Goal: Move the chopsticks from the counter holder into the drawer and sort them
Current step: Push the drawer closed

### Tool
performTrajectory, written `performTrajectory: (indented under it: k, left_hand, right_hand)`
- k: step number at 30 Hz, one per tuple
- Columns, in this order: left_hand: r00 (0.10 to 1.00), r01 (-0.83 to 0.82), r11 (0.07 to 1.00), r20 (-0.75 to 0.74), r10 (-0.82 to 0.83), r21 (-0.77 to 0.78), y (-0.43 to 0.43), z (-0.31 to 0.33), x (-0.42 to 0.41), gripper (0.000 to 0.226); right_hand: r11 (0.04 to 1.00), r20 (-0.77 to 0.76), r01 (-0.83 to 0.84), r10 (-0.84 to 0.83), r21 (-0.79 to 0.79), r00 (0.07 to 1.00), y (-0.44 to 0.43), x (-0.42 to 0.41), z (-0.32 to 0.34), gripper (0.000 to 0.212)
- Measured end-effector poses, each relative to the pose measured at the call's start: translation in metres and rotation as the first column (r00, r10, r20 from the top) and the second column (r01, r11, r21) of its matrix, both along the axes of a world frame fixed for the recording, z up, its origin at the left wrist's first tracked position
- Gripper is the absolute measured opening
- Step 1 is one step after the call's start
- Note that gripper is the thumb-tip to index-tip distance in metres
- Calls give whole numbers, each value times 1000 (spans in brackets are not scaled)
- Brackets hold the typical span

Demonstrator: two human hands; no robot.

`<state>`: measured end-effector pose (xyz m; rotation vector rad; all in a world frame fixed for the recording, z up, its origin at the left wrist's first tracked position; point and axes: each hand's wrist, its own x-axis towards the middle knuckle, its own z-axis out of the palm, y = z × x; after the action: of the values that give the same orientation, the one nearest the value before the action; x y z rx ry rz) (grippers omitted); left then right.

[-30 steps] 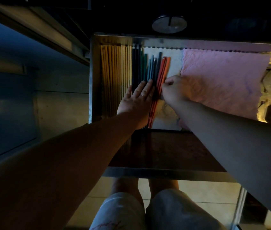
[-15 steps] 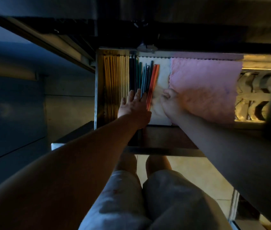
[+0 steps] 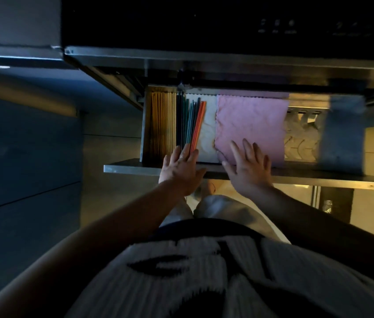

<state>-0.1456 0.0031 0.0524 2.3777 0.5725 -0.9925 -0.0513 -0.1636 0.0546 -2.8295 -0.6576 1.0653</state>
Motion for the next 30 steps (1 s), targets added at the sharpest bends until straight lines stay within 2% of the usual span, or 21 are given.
performTrajectory:
  k: [4,8,9,12,13,16,18,19,20,21,22,23,25,27,28,30]
  left_hand:
    - [999,37,999,-3,-37,-22,-17,25,-24,68]
    - [994,-35,998,105,42,-60,-31,44,-37,66]
    - [994,-62,995,89,68,-73,-33,46,-37,63]
    - [961,-277,946,-68,270,-167,-35,41,-36,50]
    - [955,-289,942,-122,271,-171,-37,39,-36,46]
    - [879,-462,849,-260,399,-258,-41,34,-31,56]
    - [747,-664,675,-322,581,-323,-42,33,-25,47]
    - [622,-782,529,-364,693,-328,-44,37,-21,45]
    - [431,-896,309,-454,780,-320,-46,39,-18,47]
    - [246,-948,79,-553,796,-308,-47,42,-13,51]
    - [125,-949,-90,-622,773,-302,-48,44,-9,53]
    - [43,-931,-215,-673,738,-296,-48,46,-5,55]
    - [-29,-895,-345,-735,677,-283,-49,45,-1,65]
    - [-74,-866,-424,-769,635,-266,-53,40,0,76]
    - [-87,-857,-443,-773,628,-264,-55,38,1,78]
    - [-121,-827,-495,-776,619,-265,-59,33,2,80]
  right_hand:
    - [998,18,-35,34,46,999,-29,-15,21,68]
    - [992,6,-45,44,119,999,-54,-23,35,67]
    - [991,-30,-25,30,134,999,-60,-24,36,67]
    - [981,-137,89,-65,172,988,-76,-26,39,63]
    - [973,-166,150,-121,176,979,-78,-26,40,58]
    - [890,-273,435,-389,135,880,-82,-23,38,40]
    - [734,-386,676,-605,69,696,-80,-18,35,36]
    - [623,-452,782,-690,25,565,-79,-15,34,40]
    - [507,-520,862,-745,-32,418,-79,-12,32,45]
    - [397,-586,912,-764,-97,271,-79,-8,30,51]
    - [300,-642,940,-756,-162,131,-80,-4,27,58]
    - [205,-689,954,-725,-221,-4,-80,-1,26,67]
    - [13,-766,946,-591,-324,-255,-81,6,23,85]
    - [-166,-802,895,-398,-414,-444,-81,11,23,97]
    - [-226,-806,869,-326,-441,-494,-81,14,25,101]
    - [-273,-813,844,-250,-462,-526,-81,18,28,107]
